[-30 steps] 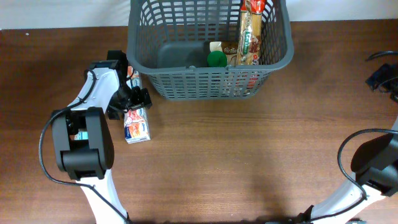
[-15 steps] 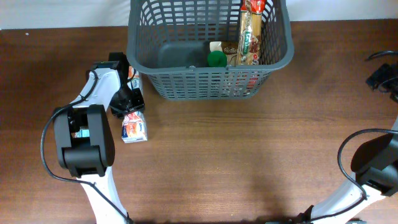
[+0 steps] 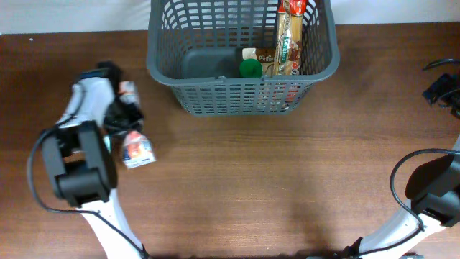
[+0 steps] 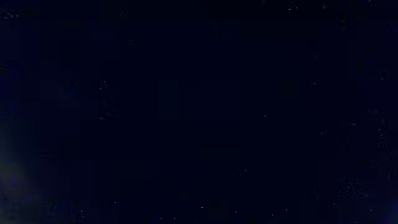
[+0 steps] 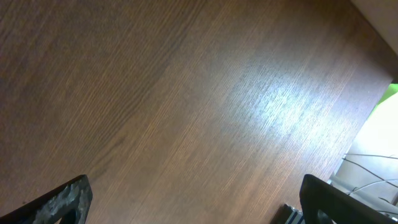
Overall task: Pack container
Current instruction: 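Lift the tissue pack and swing it over the basket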
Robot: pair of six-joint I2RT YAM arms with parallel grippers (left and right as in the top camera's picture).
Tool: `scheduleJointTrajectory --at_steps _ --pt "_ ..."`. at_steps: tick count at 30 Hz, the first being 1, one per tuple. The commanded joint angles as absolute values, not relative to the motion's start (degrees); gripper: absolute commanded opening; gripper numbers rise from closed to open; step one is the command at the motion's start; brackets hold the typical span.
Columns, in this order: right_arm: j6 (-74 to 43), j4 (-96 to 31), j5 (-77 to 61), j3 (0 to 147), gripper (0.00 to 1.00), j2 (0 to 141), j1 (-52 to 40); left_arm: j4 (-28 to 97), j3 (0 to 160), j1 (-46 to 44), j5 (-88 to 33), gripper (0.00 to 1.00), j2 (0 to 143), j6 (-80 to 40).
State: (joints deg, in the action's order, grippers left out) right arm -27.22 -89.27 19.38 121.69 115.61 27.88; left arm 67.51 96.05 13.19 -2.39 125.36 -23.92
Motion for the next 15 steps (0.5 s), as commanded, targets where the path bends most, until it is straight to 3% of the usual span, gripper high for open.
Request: scheduleJointTrajectory --at_steps 1,7,15 --pt "-28.2 -89.1 19.5 121.3 0.99 115.8 28.1 70.7 102.5 19.6 -0.3 0.02 125.3 -27.7" --pt "-28.2 -89.1 19.5 121.3 0.99 115.8 28.1 78.2 117.5 25.8 0.0 0.02 123.4 -25.5" --pt "-28.2 -89.1 19.5 121.3 0.99 115.8 28.1 83.9 137.3 23.0 -0.4 0.02 118.1 -20.7"
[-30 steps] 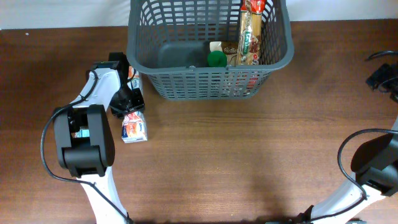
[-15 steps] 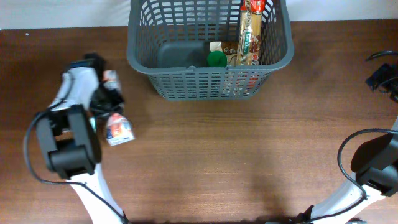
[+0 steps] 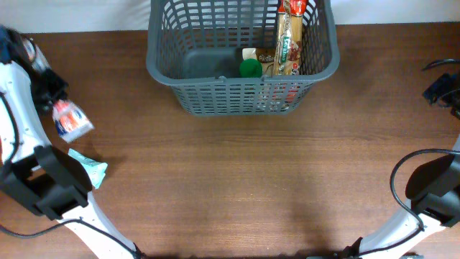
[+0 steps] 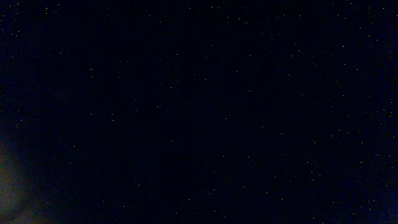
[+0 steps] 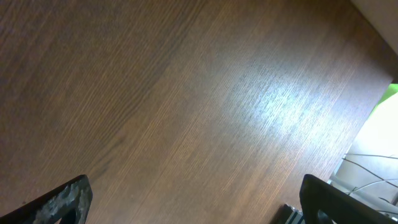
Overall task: Pack container
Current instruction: 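Lift the tissue pack and swing it over the basket, then lower the tissue pack into the basket and open the left gripper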
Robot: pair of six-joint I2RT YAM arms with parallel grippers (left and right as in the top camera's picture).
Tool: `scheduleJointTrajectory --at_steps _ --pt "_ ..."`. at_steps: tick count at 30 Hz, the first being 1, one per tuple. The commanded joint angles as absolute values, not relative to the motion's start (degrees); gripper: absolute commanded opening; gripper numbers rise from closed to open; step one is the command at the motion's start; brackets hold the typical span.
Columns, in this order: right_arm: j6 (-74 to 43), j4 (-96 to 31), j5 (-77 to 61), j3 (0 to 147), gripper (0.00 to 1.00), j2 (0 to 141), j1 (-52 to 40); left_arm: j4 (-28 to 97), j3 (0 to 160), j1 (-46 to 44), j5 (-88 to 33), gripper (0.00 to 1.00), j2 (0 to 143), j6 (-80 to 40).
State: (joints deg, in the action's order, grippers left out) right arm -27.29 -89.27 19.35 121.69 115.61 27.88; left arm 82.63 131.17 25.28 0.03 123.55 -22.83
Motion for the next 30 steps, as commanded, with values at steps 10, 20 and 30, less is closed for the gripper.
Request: scheduleJointTrajectory --at_steps 10,20,30 --pt "-28.2 -89.1 19.5 121.3 0.99 115.8 28.1 81.1 145.1 3.8 1.2 0.02 110.7 -15.2" --pt "-28.2 -89.1 19.5 121.3 0.99 115.8 28.1 70.5 144.8 -17.3 21.5 0.02 114.9 -12.9" --pt "-28.2 -89.1 19.5 121.3 0.99 115.8 28.1 59.0 144.8 -15.2 14.0 0.02 120.1 -13.9"
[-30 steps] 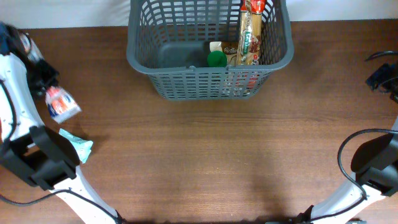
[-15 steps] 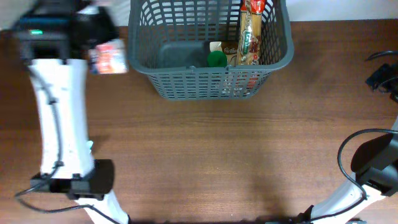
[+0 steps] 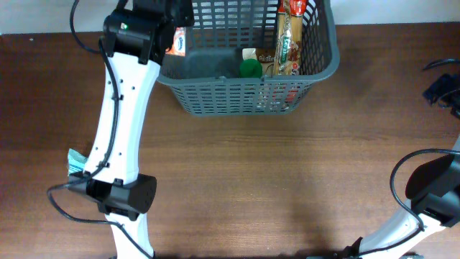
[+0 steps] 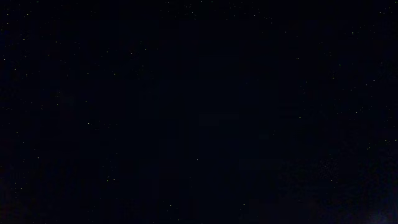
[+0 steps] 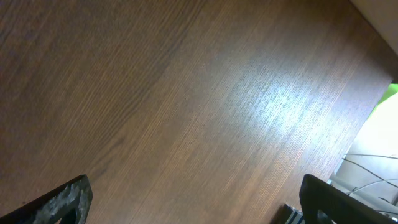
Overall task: Pack container
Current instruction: 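Lower the tissue pack into the basket and open the left gripper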
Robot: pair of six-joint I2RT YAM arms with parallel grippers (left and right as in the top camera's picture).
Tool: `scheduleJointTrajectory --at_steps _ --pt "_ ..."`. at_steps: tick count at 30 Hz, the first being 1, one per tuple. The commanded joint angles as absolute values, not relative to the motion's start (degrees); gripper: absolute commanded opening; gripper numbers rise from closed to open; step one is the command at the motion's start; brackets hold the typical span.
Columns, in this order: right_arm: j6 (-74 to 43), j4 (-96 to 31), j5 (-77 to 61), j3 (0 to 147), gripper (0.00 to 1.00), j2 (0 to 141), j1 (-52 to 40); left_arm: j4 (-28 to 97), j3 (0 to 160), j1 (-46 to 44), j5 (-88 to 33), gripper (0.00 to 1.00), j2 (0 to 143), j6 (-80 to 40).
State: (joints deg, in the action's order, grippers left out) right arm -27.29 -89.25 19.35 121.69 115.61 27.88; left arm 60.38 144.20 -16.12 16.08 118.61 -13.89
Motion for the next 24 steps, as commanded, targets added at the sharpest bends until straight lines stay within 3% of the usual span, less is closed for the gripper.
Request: scheduleJointTrajectory --at_steps 1,10,24 --pt "-28.2 -89.1 19.5 121.3 0.99 115.8 28.1 58.4 144.8 -15.1 13.5 0.02 120.9 -14.1" --pt "-28.2 -89.1 19.5 121.3 0.99 115.8 28.1 55.4 144.8 -17.0 6.6 0.02 127.0 -17.5" --pt "-28.2 -89.1 19.5 121.3 0.99 115.8 28.1 56.0 144.6 -19.6 6.4 0.06 133.5 -17.5"
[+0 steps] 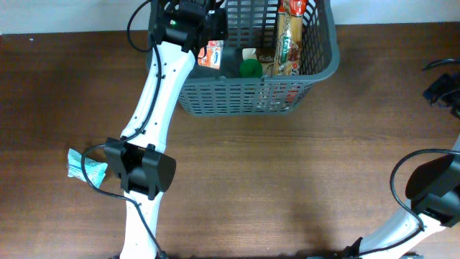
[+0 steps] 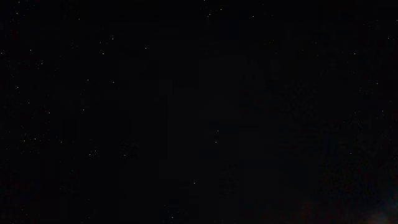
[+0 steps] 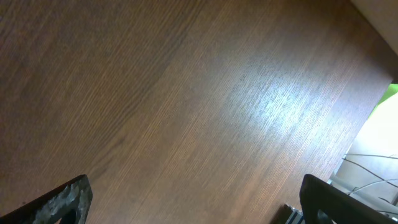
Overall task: Pack container
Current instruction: 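Lower the tissue pack into the basket and open the left gripper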
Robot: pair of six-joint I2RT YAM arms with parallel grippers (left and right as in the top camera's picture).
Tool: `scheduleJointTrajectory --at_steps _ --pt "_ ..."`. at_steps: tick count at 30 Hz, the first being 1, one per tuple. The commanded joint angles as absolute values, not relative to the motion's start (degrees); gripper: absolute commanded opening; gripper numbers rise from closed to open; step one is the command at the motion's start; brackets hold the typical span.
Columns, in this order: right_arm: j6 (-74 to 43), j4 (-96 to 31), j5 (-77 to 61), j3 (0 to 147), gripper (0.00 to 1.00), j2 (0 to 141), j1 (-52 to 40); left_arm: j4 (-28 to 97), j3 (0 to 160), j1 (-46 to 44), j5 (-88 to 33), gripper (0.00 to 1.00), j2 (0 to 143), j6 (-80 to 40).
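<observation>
A grey plastic basket (image 1: pixel 215 97) stands at the back middle of the table, holding a tall snack pack (image 1: pixel 290 39), a green cap (image 1: pixel 250 68) and a brown packet (image 1: pixel 266 56). My left gripper (image 1: pixel 205 32) reaches over the basket's left part, shut on a small red-and-white pouch (image 1: pixel 211 54) that hangs inside the rim. The left wrist view is black. A teal packet (image 1: pixel 85 164) lies on the table at the left. My right gripper (image 3: pixel 196 205) is open over bare wood at the far right.
The table is dark wood. My left arm's base (image 1: pixel 144 173) stands beside the teal packet, its white link rising up to the basket. The right arm's base (image 1: pixel 435 191) sits at the lower right, with a black cable (image 1: pixel 440 65) near the right edge.
My left gripper has moved right with the pouch, from the basket's left rim to over its left interior. The right arm has not moved.
My left gripper was on the table at the left by the red-and-white pouch. Then it held the pouch raised at the far left, baring a teal packet. Later it was at the basket's left rim, and now the pouch hangs inside the basket.
</observation>
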State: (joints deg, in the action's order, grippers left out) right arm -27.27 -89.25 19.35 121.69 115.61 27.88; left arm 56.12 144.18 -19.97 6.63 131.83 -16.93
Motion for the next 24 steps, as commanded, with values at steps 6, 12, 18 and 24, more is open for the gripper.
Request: scheduleJointTrajectory --at_steps 6,12,18,24 --pt "-28.2 -89.1 19.5 121.3 0.99 115.8 28.1 57.8 144.5 -19.7 6.4 0.09 135.0 -17.5" --pt "-28.2 -89.1 19.5 121.3 0.99 115.8 28.1 59.2 144.4 -19.7 7.3 0.13 135.1 -17.3" --pt "-28.2 -89.1 19.5 121.3 0.99 115.8 28.1 59.2 144.4 -19.7 7.3 0.66 135.1 -17.1" --pt "-28.2 -89.1 19.5 121.3 0.99 115.8 28.1 59.2 144.4 -19.7 7.3 0.73 135.1 -17.0"
